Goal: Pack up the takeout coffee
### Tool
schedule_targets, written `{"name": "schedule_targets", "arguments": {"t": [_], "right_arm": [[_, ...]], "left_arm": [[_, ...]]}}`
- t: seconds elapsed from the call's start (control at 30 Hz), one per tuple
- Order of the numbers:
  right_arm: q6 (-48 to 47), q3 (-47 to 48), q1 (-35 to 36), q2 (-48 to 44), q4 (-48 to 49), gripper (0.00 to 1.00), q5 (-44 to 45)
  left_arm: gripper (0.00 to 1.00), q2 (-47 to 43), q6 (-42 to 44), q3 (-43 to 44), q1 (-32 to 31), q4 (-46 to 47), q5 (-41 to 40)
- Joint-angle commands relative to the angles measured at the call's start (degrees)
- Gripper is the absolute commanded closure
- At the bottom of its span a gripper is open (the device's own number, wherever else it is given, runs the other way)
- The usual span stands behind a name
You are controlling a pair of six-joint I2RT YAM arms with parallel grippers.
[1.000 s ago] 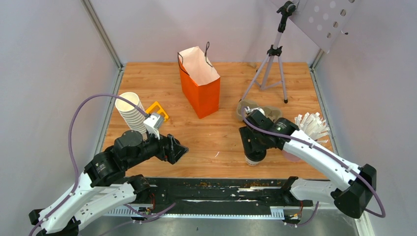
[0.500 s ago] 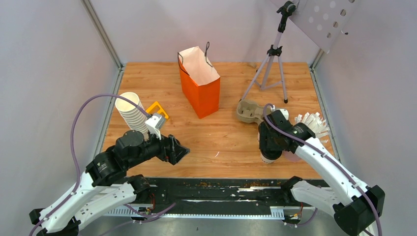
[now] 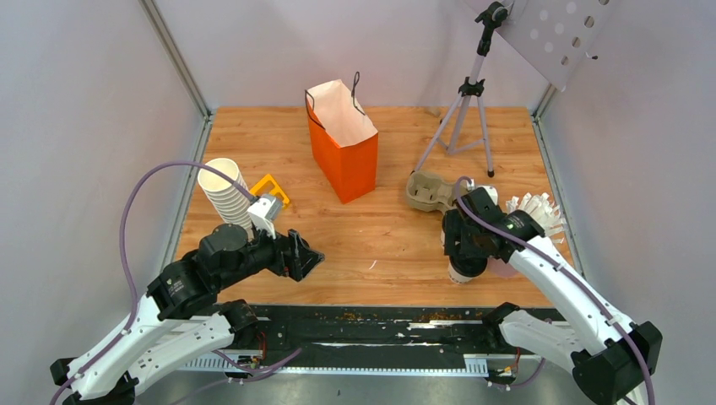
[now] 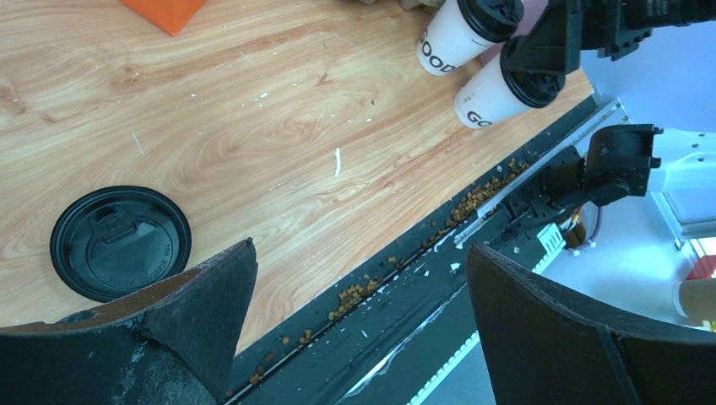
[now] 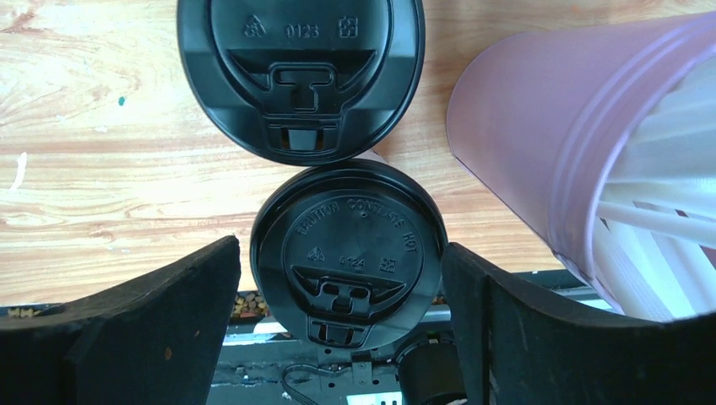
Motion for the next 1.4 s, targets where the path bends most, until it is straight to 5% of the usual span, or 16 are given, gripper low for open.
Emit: {"name": "schedule_targets", "arguments": {"t": [0.0,0.17,0.37,0.8,1.37], "right_arm": [[0.32,4.63,-0.27,-2.44,-3.79,0.1,-1.07],[-0.22,7.8,-0.28,-3.67,-4.85,0.14,-4.45],[-2.62,9.98,-0.13,-5.56,0.73,0.28,-20.19],[-10.75,23.63,1.21,-5.37,1.17,0.0,-23.22],[-4.12,22.6,1.34,-7.46,11.16,0.0,-18.04]], "left_arm": [[0.0,-0.61,-0.87,2.08,0.07,-0.21,-3.11],[0.0,0.44,-0.91,2.35,0.07,-0.89,-2.91],[0.0,3.41,-0.91,5.81,0.1,-5.35,-3.94],[0.01,16.38,0.51,30.29,0.12,-22.47,-22.2],[0.26,40.79,1.86,44.41,4.89,-4.66,-32.6]]}}
